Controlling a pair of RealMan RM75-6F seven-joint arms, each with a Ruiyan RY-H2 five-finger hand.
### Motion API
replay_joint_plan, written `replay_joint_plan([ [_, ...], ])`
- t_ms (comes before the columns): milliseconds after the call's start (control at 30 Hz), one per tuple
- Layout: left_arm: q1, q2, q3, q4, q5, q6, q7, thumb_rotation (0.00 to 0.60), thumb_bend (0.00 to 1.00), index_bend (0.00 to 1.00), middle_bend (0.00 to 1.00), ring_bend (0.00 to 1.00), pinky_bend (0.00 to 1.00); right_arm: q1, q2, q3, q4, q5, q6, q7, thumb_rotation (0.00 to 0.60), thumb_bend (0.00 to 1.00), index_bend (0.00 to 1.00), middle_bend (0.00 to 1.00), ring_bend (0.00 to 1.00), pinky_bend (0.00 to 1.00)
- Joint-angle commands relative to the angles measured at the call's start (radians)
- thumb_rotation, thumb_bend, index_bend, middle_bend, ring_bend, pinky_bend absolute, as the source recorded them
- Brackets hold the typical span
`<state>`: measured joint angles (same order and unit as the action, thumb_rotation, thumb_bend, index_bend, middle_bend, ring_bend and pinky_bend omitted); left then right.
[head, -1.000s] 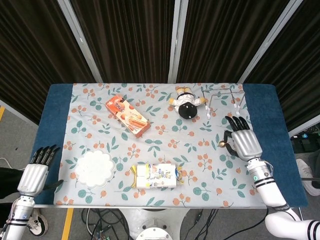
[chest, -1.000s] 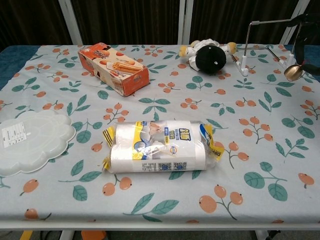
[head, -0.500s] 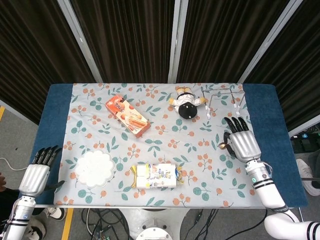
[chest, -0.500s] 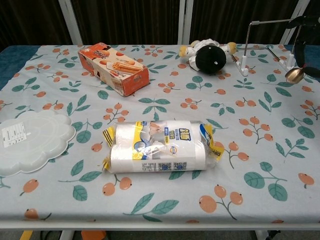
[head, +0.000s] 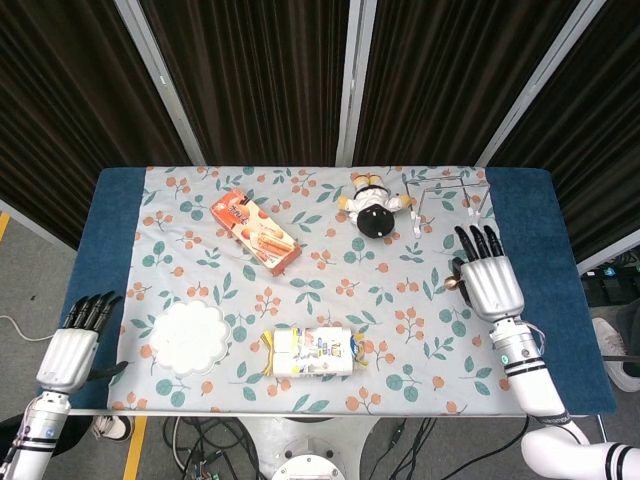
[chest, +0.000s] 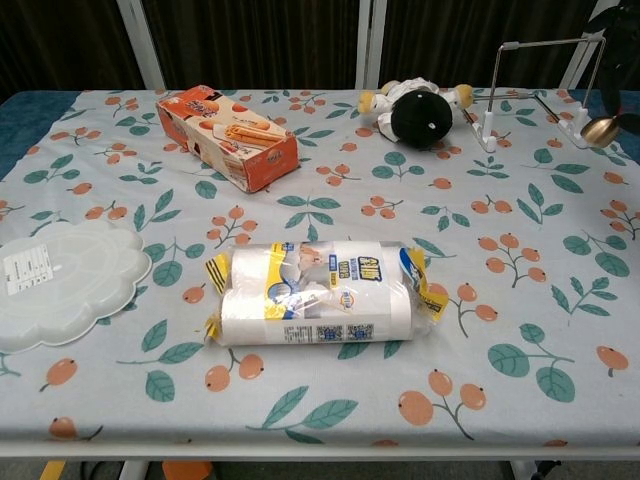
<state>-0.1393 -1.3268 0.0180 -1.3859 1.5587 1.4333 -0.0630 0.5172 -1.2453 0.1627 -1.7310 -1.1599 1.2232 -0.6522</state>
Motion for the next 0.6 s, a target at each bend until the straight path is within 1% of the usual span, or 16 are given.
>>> replay_joint_plan([
  [33, -0.001, -0.003, 0.003, 0.001, 0.001, -0.006, -0.001, 0.6, 0.03, 0.04, 0.03, 0.0, 0.01, 0.004, 0.038, 0.0, -0.117, 0.054, -0.204, 0.283, 0.6, 0.36, 0.73, 0.1, 0.0, 0.0],
  [67, -0.003, -0.004, 0.005, 0.001, 0.003, -0.01, 0.001, 0.6, 0.03, 0.04, 0.03, 0.0, 0.01, 0.011, 0.07, 0.001, -0.137, 0.027, -0.266, 0.375, 0.6, 0.36, 0.73, 0.1, 0.0, 0.0],
  [100, -0.005, -0.004, 0.005, -0.001, 0.005, -0.012, 0.003, 0.6, 0.03, 0.04, 0.03, 0.0, 0.01, 0.013, 0.086, 0.004, -0.135, -0.002, -0.284, 0.422, 0.6, 0.36, 0.73, 0.1, 0.0, 0.0],
  [133, -0.006, -0.004, 0.005, -0.002, 0.006, -0.012, 0.006, 0.6, 0.03, 0.04, 0.03, 0.0, 0.01, 0.011, 0.093, 0.008, -0.12, -0.031, -0.275, 0.445, 0.6, 0.36, 0.73, 0.1, 0.0, 0.0],
  [167, -0.006, -0.002, 0.003, -0.004, 0.006, -0.01, 0.007, 0.6, 0.03, 0.04, 0.03, 0.0, 0.01, 0.002, 0.09, 0.014, -0.077, -0.063, -0.223, 0.423, 0.6, 0.36, 0.73, 0.1, 0.0, 0.0],
  [200, -0.006, -0.001, 0.001, -0.005, 0.005, -0.007, 0.007, 0.6, 0.03, 0.04, 0.03, 0.0, 0.01, -0.007, 0.077, 0.019, -0.033, -0.076, -0.163, 0.366, 0.6, 0.36, 0.73, 0.1, 0.0, 0.0],
  [267, -0.004, 0.003, 0.0, -0.007, 0.003, -0.003, 0.006, 0.6, 0.03, 0.04, 0.03, 0.0, 0.01, -0.027, 0.026, 0.035, 0.053, -0.079, -0.02, 0.206, 0.6, 0.36, 0.73, 0.1, 0.0, 0.0],
  [300, -0.002, 0.004, 0.0, -0.007, 0.002, -0.002, 0.006, 0.6, 0.03, 0.04, 0.03, 0.0, 0.01, -0.033, 0.009, 0.04, 0.058, -0.069, 0.009, 0.183, 0.6, 0.35, 0.73, 0.1, 0.0, 0.0],
  [333, -0.002, 0.004, 0.0, -0.007, 0.001, -0.002, 0.005, 0.6, 0.03, 0.04, 0.03, 0.0, 0.01, -0.038, 0.004, 0.043, 0.04, -0.056, 0.009, 0.202, 0.6, 0.35, 0.73, 0.1, 0.0, 0.0],
  [400, -0.002, 0.002, 0.001, -0.007, -0.002, -0.007, 0.005, 0.6, 0.03, 0.04, 0.03, 0.0, 0.01, -0.041, 0.037, 0.034, -0.047, -0.035, -0.077, 0.344, 0.6, 0.35, 0.73, 0.1, 0.0, 0.0],
  [433, -0.003, 0.0, 0.002, -0.007, -0.002, -0.009, 0.006, 0.6, 0.03, 0.04, 0.03, 0.0, 0.01, -0.038, 0.057, 0.026, -0.056, -0.05, -0.1, 0.362, 0.6, 0.35, 0.73, 0.1, 0.0, 0.0],
  [467, -0.005, -0.001, 0.002, -0.007, 0.0, -0.012, 0.008, 0.6, 0.03, 0.04, 0.03, 0.0, 0.01, -0.034, 0.06, 0.018, -0.018, -0.091, -0.066, 0.287, 0.6, 0.35, 0.73, 0.1, 0.0, 0.0],
  [500, -0.006, -0.002, 0.002, -0.008, 0.002, -0.012, 0.01, 0.6, 0.03, 0.04, 0.03, 0.0, 0.01, -0.034, 0.041, 0.014, 0.025, -0.119, -0.016, 0.204, 0.6, 0.36, 0.73, 0.1, 0.0, 0.0],
  [533, -0.007, -0.002, 0.002, -0.009, 0.004, -0.012, 0.012, 0.6, 0.03, 0.04, 0.03, 0.0, 0.01, -0.037, 0.016, 0.015, 0.052, -0.126, 0.02, 0.154, 0.6, 0.35, 0.73, 0.1, 0.0, 0.0],
  [567, -0.008, -0.001, 0.003, -0.011, 0.006, -0.011, 0.015, 0.6, 0.03, 0.04, 0.03, 0.0, 0.01, -0.044, -0.005, 0.018, 0.044, -0.096, 0.018, 0.171, 0.6, 0.35, 0.73, 0.1, 0.0, 0.0],
  [600, -0.008, 0.0, 0.002, -0.013, 0.006, -0.01, 0.017, 0.6, 0.03, 0.04, 0.03, 0.0, 0.01, -0.047, -0.004, 0.02, 0.023, -0.062, -0.008, 0.211, 0.6, 0.35, 0.73, 0.1, 0.0, 0.0],
])
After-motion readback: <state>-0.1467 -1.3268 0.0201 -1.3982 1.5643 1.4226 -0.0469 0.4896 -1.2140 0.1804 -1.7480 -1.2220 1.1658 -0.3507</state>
